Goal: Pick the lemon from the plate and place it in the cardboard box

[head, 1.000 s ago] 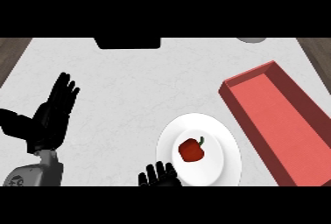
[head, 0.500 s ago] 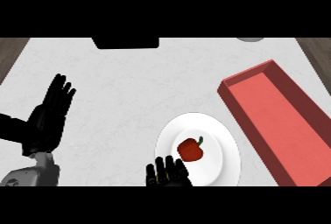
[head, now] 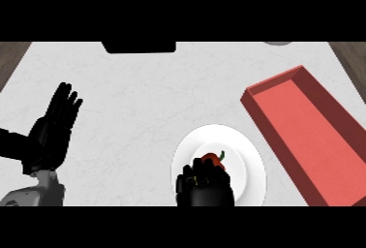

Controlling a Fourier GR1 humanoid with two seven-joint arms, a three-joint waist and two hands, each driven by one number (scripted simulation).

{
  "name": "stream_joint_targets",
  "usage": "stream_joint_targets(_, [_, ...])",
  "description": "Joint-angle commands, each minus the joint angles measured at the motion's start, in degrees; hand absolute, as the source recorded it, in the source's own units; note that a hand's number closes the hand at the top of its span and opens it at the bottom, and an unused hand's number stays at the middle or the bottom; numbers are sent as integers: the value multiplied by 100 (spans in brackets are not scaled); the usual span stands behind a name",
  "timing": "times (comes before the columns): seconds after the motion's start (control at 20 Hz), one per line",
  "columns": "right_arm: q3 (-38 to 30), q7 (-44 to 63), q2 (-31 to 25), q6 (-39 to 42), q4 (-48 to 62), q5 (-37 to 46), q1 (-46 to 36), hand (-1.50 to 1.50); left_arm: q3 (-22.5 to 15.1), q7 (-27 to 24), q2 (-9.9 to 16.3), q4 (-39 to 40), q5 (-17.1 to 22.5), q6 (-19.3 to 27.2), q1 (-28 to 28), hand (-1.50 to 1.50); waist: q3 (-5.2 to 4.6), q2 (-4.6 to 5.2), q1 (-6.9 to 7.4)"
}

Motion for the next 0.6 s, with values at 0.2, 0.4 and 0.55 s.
stream_joint_targets(0.2, [-2339, -903, -709, 714, -1569, -1740, -243, 150, 41, 39, 124, -35, -27, -48, -73, 0, 2, 25, 75])
stream_joint_targets(0.4, [-3750, -1766, -1520, 1094, -1571, -3195, -355, 150, -13, 112, 59, 28, 56, -97, -193, 0, 4, 31, 88])
stream_joint_targets(0.55, [-4193, -2006, -1829, 1805, -524, -3461, -760, 150, -82, 81, -51, -96, 72, -79, -32, 0, -2, 37, 187])
